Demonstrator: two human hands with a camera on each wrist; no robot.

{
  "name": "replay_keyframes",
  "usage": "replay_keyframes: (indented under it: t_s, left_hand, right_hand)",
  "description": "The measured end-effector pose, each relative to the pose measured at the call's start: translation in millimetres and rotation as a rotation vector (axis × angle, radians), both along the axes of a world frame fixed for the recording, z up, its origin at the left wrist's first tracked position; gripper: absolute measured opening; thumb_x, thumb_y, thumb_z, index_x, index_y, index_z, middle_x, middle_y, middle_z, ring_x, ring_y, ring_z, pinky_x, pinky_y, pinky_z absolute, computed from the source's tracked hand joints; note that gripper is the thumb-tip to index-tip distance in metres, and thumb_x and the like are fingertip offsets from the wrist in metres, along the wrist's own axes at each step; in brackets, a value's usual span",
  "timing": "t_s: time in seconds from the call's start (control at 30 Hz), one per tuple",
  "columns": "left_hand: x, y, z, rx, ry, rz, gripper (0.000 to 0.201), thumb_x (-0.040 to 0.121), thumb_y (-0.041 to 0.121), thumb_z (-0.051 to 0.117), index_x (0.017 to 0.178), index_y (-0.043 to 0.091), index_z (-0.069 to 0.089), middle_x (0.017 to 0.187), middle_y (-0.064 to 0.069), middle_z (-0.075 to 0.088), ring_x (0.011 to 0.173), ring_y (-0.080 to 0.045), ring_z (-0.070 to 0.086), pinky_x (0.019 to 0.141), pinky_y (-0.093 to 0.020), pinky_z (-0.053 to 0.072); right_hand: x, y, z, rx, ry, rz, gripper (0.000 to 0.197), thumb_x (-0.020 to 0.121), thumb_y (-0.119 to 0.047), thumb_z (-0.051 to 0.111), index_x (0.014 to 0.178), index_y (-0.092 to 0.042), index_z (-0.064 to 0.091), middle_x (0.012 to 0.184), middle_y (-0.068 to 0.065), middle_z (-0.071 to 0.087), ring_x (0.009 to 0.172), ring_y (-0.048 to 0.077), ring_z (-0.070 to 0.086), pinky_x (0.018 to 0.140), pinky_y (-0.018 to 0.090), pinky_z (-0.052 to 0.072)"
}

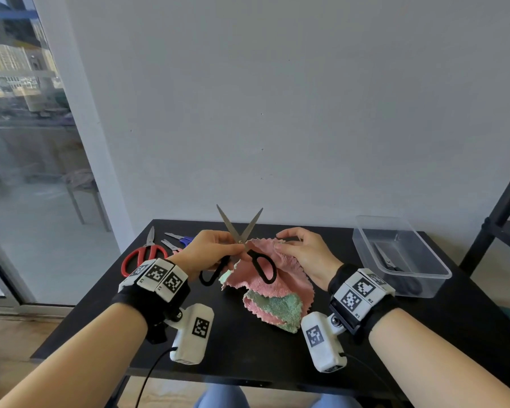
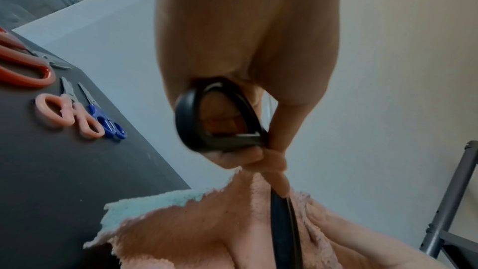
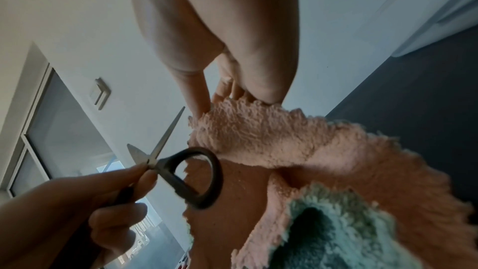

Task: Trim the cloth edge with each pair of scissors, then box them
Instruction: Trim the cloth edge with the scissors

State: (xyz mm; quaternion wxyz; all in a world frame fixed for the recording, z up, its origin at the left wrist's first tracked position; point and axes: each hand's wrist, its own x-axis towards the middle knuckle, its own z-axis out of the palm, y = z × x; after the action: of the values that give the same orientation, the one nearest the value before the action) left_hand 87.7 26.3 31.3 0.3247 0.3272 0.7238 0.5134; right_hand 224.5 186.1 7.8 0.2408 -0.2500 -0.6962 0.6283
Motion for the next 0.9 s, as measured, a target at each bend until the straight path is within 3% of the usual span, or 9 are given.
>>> replay_keyframes:
  t_s: [0.17, 0.3, 0.43, 0.5, 0.63, 0.8, 0.9]
  left_hand:
    - [2, -1, 7, 0.062, -0.032, 0.068, 0.016, 0.091, 0.010, 0.062, 0.104, 0.009, 0.071, 0.092, -0.013, 0.075, 0.049, -0.009, 0.055, 0.050, -0.017, 0.048]
    - [-4, -4, 9, 0.089, -0.042, 0.108, 0.016, 0.091, 0.014, 0.063, 0.104, 0.009, 0.070, 0.093, -0.007, 0.076, 0.054, -0.010, 0.060, 0.052, -0.018, 0.049]
    - [-4, -5, 9, 0.057, -0.041, 0.073, 0.015, 0.090, 0.015, 0.063, 0.100, 0.007, 0.070, 0.096, -0.011, 0.075, 0.056, -0.010, 0.061, 0.050, -0.017, 0.048]
    - [-1, -4, 9, 0.038, -0.034, 0.062, 0.015, 0.091, 0.015, 0.062, 0.099, 0.006, 0.070, 0.095, -0.011, 0.075, 0.058, -0.011, 0.060, 0.052, -0.017, 0.046]
    - [3, 0, 6, 0.057, -0.119, 0.027, 0.018, 0.094, 0.005, 0.054, 0.106, 0.000, 0.067, 0.097, -0.017, 0.074, 0.063, -0.016, 0.062, 0.057, -0.021, 0.052]
    - [6, 4, 8, 0.099, -0.207, -0.012, 0.017, 0.096, 0.003, 0.047, 0.104, 0.000, 0.061, 0.100, -0.025, 0.071, 0.067, -0.024, 0.066, 0.055, -0.025, 0.054]
    - [10, 7, 9, 0.127, -0.227, -0.021, 0.019, 0.097, 0.003, 0.046, 0.108, 0.001, 0.062, 0.098, -0.023, 0.071, 0.071, -0.025, 0.071, 0.059, -0.027, 0.056]
  right_hand:
    - [-1, 0, 4, 0.047, 0.030, -0.025, 0.016, 0.083, -0.005, 0.072, 0.088, -0.014, 0.059, 0.086, 0.006, 0.070, 0.084, 0.016, 0.068, 0.070, 0.017, 0.050]
    - [-3, -2, 5, 0.087, 0.008, -0.012, 0.010, 0.084, 0.001, 0.067, 0.081, -0.008, 0.070, 0.089, 0.008, 0.071, 0.089, 0.014, 0.066, 0.080, 0.019, 0.050]
    - [-3, -9, 2, -0.088, 0.069, 0.071, 0.014, 0.088, 0.011, 0.057, 0.094, 0.009, 0.070, 0.081, 0.002, 0.073, 0.075, 0.003, 0.071, 0.060, 0.007, 0.050]
    - [-3, -12, 2, -0.145, 0.087, 0.115, 0.016, 0.089, 0.012, 0.056, 0.098, 0.011, 0.068, 0.076, 0.000, 0.074, 0.075, 0.005, 0.072, 0.058, 0.008, 0.050]
    - [-10, -19, 1, -0.070, 0.035, 0.107, 0.017, 0.087, 0.007, 0.061, 0.099, 0.003, 0.073, 0.097, 0.010, 0.074, 0.092, 0.016, 0.070, 0.068, 0.012, 0.053]
    - [-9, -19, 4, -0.130, 0.064, 0.142, 0.021, 0.087, 0.010, 0.058, 0.102, 0.005, 0.072, 0.091, 0.006, 0.074, 0.077, 0.006, 0.070, 0.066, 0.014, 0.054]
    - [-7, -15, 5, -0.078, 0.088, 0.143, 0.019, 0.086, 0.005, 0.062, 0.098, -0.002, 0.074, 0.098, 0.004, 0.075, 0.092, 0.007, 0.069, 0.074, 0.012, 0.052]
